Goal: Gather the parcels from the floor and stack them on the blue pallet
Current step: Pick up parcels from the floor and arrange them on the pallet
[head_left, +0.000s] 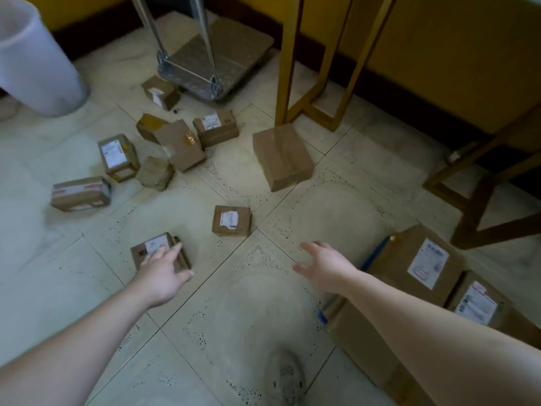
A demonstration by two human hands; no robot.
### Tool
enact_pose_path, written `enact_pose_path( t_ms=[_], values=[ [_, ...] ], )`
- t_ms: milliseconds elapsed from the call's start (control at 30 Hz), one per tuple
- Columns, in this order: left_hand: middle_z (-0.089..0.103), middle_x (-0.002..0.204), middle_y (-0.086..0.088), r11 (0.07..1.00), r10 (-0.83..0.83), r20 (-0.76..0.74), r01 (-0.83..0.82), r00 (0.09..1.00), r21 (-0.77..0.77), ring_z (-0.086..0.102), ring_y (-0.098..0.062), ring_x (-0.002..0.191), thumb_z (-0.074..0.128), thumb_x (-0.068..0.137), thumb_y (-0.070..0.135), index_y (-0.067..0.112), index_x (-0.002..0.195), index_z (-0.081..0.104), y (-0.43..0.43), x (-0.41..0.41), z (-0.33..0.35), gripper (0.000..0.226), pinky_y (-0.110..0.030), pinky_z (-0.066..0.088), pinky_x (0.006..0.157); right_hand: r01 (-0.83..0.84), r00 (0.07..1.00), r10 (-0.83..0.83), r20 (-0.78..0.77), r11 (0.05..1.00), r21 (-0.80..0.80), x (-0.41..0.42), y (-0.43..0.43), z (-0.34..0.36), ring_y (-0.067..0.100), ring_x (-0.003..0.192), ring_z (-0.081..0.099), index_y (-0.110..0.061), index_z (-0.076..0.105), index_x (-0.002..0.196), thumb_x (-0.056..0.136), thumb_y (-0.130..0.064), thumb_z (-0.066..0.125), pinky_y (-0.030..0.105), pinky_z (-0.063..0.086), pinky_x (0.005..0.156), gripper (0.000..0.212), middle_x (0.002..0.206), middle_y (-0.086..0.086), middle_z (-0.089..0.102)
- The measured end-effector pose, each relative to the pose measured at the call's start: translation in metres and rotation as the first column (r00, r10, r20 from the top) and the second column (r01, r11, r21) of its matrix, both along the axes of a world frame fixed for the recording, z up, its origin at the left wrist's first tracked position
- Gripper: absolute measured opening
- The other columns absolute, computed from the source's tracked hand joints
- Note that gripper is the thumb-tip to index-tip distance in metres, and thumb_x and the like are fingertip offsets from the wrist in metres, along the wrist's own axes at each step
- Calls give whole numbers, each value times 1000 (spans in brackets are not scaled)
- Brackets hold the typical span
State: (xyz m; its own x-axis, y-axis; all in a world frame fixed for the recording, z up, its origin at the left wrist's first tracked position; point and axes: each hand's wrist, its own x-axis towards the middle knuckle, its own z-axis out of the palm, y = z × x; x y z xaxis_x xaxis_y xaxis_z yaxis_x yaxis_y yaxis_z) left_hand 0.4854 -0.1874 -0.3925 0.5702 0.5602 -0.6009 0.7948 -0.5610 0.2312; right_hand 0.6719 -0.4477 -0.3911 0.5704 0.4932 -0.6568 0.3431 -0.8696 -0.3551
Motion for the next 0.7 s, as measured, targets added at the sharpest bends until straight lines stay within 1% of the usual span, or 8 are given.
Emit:
enact_pose_path(
  t_ms=[67, 167, 267, 367, 467, 600, 667, 700],
  values=[
    [11, 158, -9, 999, 32, 3, -32, 999, 2, 9, -26, 145, 55, 90, 41, 21, 150, 16, 22, 12, -1, 74, -35, 12, 117, -21, 999, 21, -25, 1000, -11, 15, 26, -2, 24, 131, 41, -29, 24, 149, 91, -54, 48, 34, 42, 99, 67, 156, 1, 22],
    [13, 158, -7, 993, 111, 34, -110, 993, -33, 11, -26, 144, 58, 89, 39, 20, 149, 19, 52, 23, -4, 74, -37, 14, 117, -54, 998, 53, -41, 998, -21, 33, 66, -5, 26, 133, 39, -28, 25, 148, 92, -52, 48, 38, 42, 103, 66, 156, 2, 22],
    [14, 158, -7, 984, 170, 36, -167, 985, -67, 12, -25, 144, 57, 89, 37, 20, 149, 20, 82, 21, -9, 73, -39, 15, 116, -85, 995, 83, -49, 996, -30, 43, 108, -9, 27, 130, 42, -28, 27, 148, 93, -51, 49, 39, 45, 99, 63, 153, 2, 26],
    [15, 157, -5, 974, 214, -1, -214, 977, -71, 14, -26, 143, 57, 90, 37, 21, 150, 20, 112, 2, -19, 72, -39, 16, 116, -140, 988, 136, -71, 989, -55, 37, 146, -21, 25, 131, 40, -27, 27, 148, 93, -51, 48, 36, 40, 99, 64, 152, 3, 28],
    [14, 157, -4, 961, 263, -24, -264, 965, -83, 14, -27, 144, 57, 90, 37, 23, 150, 19, 149, -12, -32, 72, -44, 16, 116, -148, 987, 142, -76, 985, -91, 30, 187, -36, 25, 131, 40, -25, 27, 148, 92, -52, 47, 36, 39, 99, 65, 151, 4, 31],
    [9, 158, -5, 946, 278, -54, -283, 959, -159, 10, -27, 145, 56, 91, 38, 24, 150, 16, 200, -27, -51, 72, -46, 14, 117, -165, 985, 156, -71, 975, -152, 12, 248, -49, 26, 124, 46, -26, 25, 148, 92, -53, 46, 33, 43, 90, 66, 144, 7, 41],
    [9, 158, -5, 929, 296, -61, -302, 953, -213, 15, -28, 144, 55, 91, 37, 24, 150, 16, 220, -38, -61, 72, -46, 17, 116, -173, 983, 162, -83, 973, -155, -7, 281, -57, 26, 122, 48, -27, 24, 149, 92, -52, 46, 31, 42, 86, 66, 145, 7, 40],
    [10, 158, -4, 918, 308, -61, -313, 950, -243, 22, -30, 142, 56, 91, 37, 24, 150, 16, 231, -44, -66, 72, -47, 21, 115, -179, 982, 166, -92, 972, -149, -17, 299, -61, 26, 124, 46, -26, 24, 149, 92, -52, 46, 31, 41, 88, 66, 148, 7, 36]
  ],
)
